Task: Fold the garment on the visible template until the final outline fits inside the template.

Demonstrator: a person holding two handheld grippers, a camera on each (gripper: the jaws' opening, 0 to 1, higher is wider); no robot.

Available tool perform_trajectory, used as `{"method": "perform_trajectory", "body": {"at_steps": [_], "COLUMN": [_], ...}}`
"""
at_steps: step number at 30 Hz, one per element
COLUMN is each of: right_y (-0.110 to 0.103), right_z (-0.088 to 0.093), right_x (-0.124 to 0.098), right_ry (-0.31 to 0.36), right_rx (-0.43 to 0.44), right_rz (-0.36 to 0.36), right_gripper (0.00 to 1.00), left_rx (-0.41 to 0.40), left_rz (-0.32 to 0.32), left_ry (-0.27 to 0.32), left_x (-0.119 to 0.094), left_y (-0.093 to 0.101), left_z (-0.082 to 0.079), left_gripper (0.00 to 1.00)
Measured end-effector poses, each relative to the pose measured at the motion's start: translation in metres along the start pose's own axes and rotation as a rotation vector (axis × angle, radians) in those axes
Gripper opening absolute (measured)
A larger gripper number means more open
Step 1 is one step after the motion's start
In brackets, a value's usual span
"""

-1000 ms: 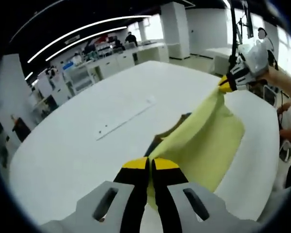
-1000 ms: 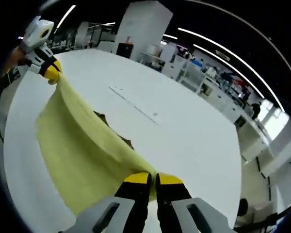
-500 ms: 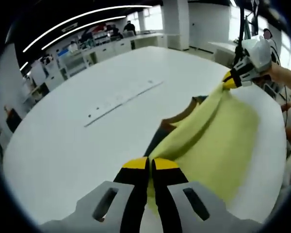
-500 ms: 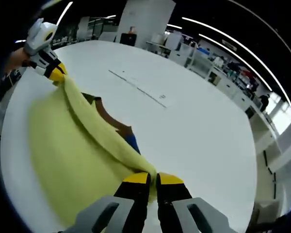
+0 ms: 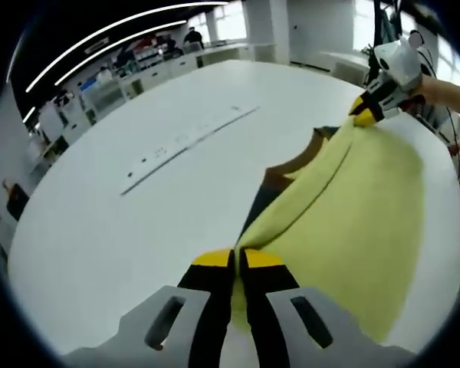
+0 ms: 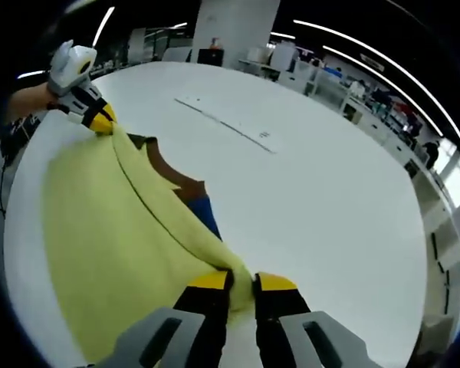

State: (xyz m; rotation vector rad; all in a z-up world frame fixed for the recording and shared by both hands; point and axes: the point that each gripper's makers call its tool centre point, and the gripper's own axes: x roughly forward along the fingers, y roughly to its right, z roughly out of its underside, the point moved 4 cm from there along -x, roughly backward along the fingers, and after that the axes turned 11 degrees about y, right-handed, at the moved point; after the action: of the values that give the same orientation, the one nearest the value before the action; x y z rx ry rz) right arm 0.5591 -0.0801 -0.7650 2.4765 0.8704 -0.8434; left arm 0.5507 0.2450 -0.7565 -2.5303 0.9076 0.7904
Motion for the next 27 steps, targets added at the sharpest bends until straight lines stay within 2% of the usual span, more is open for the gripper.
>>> {"method": "perform_trajectory", "body": {"at_steps": [4,11,14,17,22,24,27], "right_y": [0.001,-0.006,-0.01,-0.009,-0.005,-0.003,-0.001], "right_z": [0.0,-0.004,-0.003,0.001,0.002,0.003,0.005], "right_x": [-0.004,-0.014,-0.017,-0.015,-0.012,-0.011,-0.01], "right_ry": [0.011,0.029,0.022,0.02,0.022,0.018,0.016], "right_rx": [0.022,-0.08,-0.142,-0.157,-0.152,-0.189,-0.187], "right_rz": [-0.003,-0.037,-0.05,-0.047,-0.028,-0.017,-0.006], "right_gripper": [0.12,0.27,0.29,0.28,0.21,0.18,0.12], "left_rx": [0.057,0.027,0.06,0.125,0.137,0.192,0.204], "left_rz": [0.01,0.042,0.062,0.045,0.018,-0.002,-0.015], "left_ry": [0.006,0.053,0.06,0.046,0.05,0.035,0.024], "left_x": [-0.004,-0.017,-0.021,-0.022,-0.017,-0.015,-0.014], "left_y": [-0.002,-0.003,-0.002,-0.004,-0.008,-0.009,-0.01], "left_z": [0.002,0.005,0.006,0.008,0.008,0.01,0.013], "left_gripper": [0.05,0.19,0.23,0.25,0.23,0.2,0.15]}}
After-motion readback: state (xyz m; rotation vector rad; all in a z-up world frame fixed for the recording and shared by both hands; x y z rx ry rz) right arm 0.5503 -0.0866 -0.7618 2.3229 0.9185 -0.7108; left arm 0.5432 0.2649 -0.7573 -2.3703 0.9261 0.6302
